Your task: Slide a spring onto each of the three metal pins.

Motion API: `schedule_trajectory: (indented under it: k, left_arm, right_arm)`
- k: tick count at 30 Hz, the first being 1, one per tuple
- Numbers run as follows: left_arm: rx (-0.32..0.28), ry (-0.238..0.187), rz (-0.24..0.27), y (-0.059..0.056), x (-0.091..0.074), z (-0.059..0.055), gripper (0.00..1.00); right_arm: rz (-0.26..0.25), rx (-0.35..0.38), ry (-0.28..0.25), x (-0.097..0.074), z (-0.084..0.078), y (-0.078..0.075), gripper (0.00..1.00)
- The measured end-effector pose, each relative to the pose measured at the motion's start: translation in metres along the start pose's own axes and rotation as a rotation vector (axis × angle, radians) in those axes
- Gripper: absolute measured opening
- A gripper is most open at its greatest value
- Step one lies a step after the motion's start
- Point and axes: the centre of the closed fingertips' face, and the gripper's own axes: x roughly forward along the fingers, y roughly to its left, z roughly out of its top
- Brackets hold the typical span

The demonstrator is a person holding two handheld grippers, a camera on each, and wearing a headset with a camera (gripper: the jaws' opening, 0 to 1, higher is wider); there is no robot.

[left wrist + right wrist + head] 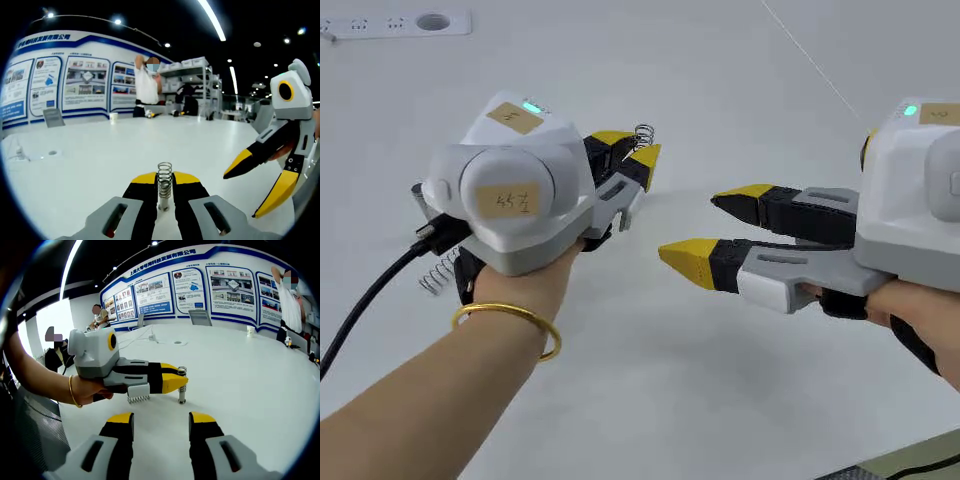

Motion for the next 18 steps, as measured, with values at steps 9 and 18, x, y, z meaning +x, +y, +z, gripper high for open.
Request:
schedule_trajectory:
  k: [9, 18]
  left_arm:
    - [0.011, 0.038, -0.001, -0.0017, 0.0020, -0.0083, 0.12]
    - [0.005, 0.039, -0.004, -0.0037, 0.0009, -0.0090, 0.12]
  right_arm:
    - [0.000, -0.001, 0.009, -0.0002, -0.0021, 0.0002, 0.45]
    - [-0.001, 0.002, 0.014, -0.0003, -0.0039, 0.0003, 0.46]
